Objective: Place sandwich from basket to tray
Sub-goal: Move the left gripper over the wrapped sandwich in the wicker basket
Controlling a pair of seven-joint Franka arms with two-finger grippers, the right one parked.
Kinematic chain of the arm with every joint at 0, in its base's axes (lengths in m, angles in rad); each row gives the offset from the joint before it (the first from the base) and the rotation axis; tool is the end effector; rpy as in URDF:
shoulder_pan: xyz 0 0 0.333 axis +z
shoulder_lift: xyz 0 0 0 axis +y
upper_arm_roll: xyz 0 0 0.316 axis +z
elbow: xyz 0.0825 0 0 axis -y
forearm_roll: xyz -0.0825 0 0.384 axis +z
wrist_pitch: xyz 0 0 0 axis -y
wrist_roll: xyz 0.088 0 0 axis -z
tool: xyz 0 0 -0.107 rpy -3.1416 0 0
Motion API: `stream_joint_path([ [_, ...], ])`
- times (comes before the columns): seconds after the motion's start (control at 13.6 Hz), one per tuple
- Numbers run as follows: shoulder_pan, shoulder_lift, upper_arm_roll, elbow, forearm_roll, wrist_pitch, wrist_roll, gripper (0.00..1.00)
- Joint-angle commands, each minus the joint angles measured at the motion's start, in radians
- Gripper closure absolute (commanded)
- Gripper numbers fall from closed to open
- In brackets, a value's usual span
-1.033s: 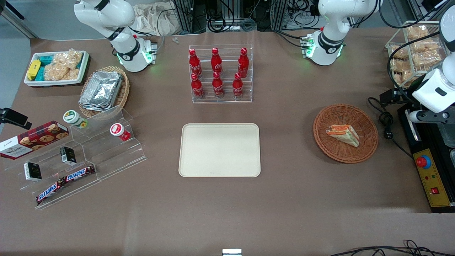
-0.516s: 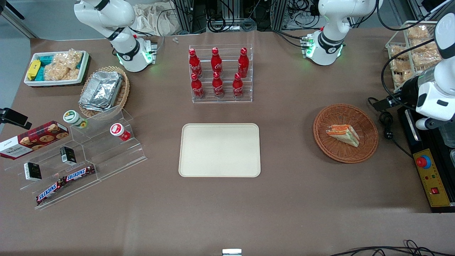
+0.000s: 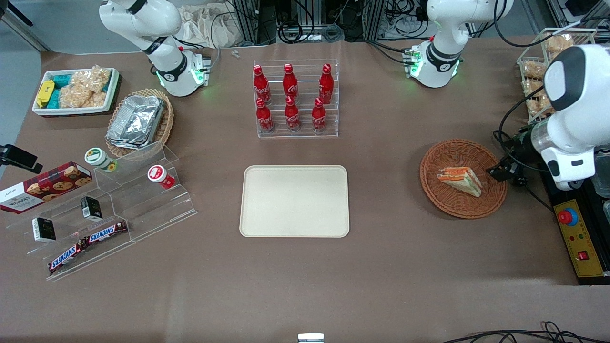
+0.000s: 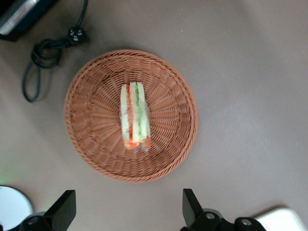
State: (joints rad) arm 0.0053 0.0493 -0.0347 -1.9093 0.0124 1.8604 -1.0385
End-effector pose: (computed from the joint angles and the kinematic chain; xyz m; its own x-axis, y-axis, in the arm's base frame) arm 0.5615 -0.0153 0.4606 0.5341 0.8444 -0.0413 0.8398 -0.5356 -0.0894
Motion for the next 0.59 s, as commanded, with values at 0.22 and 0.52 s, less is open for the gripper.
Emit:
stream_joint_path([
  [0.22,-0.004,0.017,-0.001,-0.232,0.006,0.296,-0.227,0.00],
  [0.52,-0.007,0.096,-0.001,-0.257,0.006,0.408,-0.314,0.00],
])
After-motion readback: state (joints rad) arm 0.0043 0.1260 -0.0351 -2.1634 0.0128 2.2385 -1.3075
